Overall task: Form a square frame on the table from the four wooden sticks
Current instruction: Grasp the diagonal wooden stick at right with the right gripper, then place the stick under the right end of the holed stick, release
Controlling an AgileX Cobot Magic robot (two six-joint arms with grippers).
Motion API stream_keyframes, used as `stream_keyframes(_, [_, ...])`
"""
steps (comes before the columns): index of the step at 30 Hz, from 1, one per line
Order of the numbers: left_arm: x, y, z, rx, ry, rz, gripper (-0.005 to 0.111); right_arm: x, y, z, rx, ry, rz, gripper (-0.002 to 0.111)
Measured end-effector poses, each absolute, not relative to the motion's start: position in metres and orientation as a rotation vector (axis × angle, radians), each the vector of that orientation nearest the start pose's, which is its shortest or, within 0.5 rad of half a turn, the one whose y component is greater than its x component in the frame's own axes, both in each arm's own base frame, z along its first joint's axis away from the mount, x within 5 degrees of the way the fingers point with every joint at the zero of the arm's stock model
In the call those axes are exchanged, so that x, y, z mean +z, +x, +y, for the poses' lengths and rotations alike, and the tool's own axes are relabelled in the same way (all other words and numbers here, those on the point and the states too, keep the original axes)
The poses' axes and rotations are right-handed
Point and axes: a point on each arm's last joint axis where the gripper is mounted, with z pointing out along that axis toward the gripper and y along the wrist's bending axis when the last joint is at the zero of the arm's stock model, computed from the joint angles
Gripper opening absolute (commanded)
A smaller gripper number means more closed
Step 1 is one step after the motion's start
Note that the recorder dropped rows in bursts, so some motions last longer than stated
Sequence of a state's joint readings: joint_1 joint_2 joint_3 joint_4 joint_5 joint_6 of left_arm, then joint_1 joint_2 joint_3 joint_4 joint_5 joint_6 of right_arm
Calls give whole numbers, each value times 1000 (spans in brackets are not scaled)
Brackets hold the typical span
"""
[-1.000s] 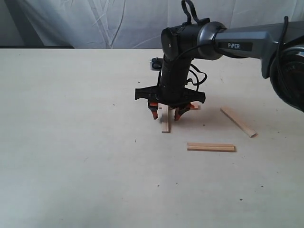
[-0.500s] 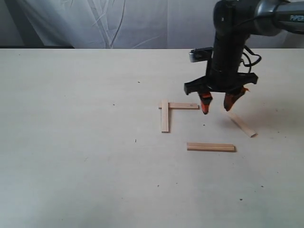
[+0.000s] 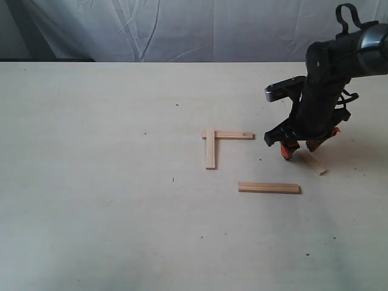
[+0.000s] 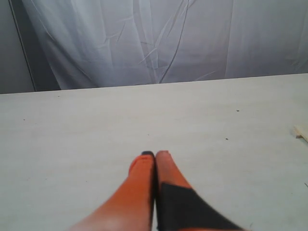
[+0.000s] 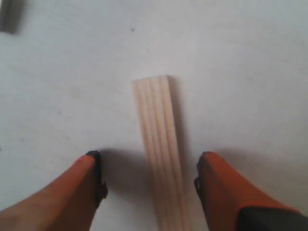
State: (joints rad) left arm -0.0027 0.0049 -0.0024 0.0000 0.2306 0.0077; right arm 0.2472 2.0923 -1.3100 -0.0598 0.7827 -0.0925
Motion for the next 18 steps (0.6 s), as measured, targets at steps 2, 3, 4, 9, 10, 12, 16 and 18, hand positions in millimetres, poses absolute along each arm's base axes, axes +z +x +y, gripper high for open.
stream_keyframes(2, [193, 56, 0, 4, 9, 1717, 0, 112, 378, 91, -65, -585, 2983, 28])
stream_keyframes(3, [193, 56, 0, 4, 9, 1717, 0, 112, 378, 91, -65, -588, 2984, 19])
stream_keyframes(4, [193, 56, 0, 4, 9, 1717, 0, 111, 378, 91, -65, -593, 2982, 6])
stream_keyframes(9, [193, 56, 0, 4, 9, 1717, 0, 110, 377, 91, -66, -596, 3000, 1])
stream_keyframes(10, [193, 56, 0, 4, 9, 1717, 0, 110, 377, 91, -66, -588, 3002, 1])
stream_keyframes(12, [193, 56, 0, 4, 9, 1717, 0, 112, 376, 90, -70, -555, 3023, 1])
stream_keyframes(16, [193, 56, 0, 4, 9, 1717, 0, 128, 380, 93, -46, -360, 3077, 1])
stream_keyframes(18, [193, 56, 0, 4, 9, 1717, 0, 148, 385, 98, 34, -226, 3067, 1])
